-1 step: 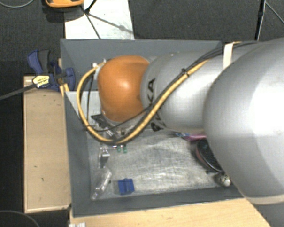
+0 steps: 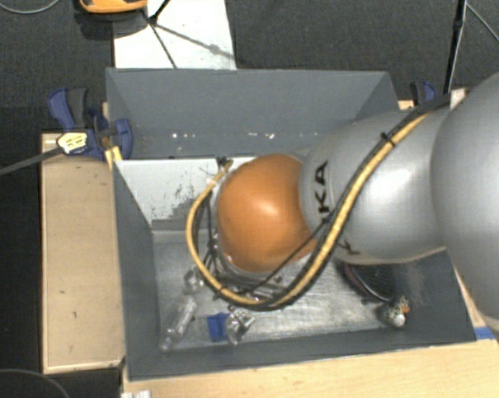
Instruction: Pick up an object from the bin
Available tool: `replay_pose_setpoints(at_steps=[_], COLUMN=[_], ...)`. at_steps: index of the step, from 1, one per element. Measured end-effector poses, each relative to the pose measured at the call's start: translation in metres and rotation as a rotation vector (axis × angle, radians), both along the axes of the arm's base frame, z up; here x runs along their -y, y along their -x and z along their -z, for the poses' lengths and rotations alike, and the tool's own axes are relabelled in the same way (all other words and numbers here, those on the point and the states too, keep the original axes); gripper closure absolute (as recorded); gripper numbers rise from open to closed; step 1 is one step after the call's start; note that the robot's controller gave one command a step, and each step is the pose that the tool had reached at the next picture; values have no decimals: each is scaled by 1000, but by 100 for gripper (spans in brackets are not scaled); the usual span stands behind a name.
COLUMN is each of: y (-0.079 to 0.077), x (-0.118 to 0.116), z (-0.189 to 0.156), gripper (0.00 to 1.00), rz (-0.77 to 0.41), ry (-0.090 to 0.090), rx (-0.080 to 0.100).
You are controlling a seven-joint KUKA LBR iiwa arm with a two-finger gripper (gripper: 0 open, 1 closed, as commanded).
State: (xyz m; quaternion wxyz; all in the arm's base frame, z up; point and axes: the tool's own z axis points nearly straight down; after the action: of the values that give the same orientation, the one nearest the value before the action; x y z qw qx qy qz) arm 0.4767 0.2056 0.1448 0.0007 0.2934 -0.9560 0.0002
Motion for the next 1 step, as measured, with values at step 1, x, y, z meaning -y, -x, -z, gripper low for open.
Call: replay_pose_setpoints(at_steps=[1], y=[-4], x=[24], z=[64], gripper=[0], rz=[-335], ry=[-3], rx=[10])
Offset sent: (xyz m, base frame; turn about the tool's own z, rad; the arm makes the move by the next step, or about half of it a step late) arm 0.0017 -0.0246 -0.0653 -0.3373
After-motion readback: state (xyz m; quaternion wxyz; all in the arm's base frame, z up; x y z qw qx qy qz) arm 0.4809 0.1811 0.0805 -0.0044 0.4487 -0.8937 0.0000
